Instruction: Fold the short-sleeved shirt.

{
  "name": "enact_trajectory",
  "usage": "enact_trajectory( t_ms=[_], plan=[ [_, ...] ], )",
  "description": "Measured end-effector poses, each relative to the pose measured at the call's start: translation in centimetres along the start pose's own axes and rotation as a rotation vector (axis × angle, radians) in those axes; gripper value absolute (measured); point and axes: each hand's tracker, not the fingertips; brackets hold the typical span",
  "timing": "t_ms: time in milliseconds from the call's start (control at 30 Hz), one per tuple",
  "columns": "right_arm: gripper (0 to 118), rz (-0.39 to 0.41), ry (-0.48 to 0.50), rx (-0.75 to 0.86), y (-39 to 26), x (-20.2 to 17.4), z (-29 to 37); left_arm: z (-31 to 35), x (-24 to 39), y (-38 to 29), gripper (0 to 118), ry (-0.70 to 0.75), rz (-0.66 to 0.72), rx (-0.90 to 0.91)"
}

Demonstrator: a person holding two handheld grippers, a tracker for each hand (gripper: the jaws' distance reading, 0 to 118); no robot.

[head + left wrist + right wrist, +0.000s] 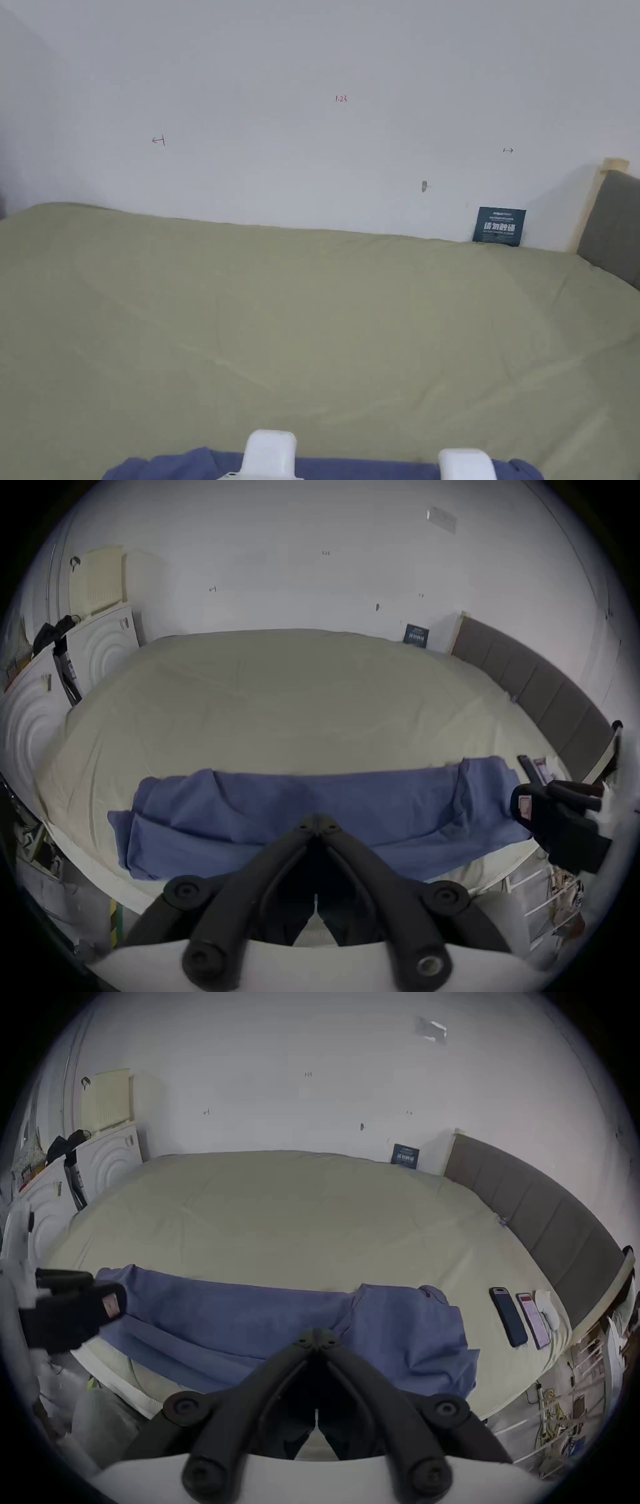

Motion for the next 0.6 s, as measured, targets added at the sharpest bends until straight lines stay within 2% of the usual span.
enact_trajectory(
  t_ms=[100,267,400,600],
  plan=[
    [0,0.031,0.017,-0.019,-0.8,-1.0,-0.4,-0.4,-0.1,-0.6,0,-0.006,0.036,-0.039],
    [0,0.031,0.025,-0.024,-0.5,-2.0,-0.2,0.3,0.8,-1.2,0,0.039,-0.020,-0.015],
    [0,0.019,0.028,-0.018,-0.2,-2.1,0.1,0.5,0.5,-1.1,0,0.044,-0.010,-0.011],
    [0,0.017,0.051,-0.001,0.3,-0.4,1.0,1.5,-3.2,1.2,0,0.019,0.031,-0.001]
  ],
)
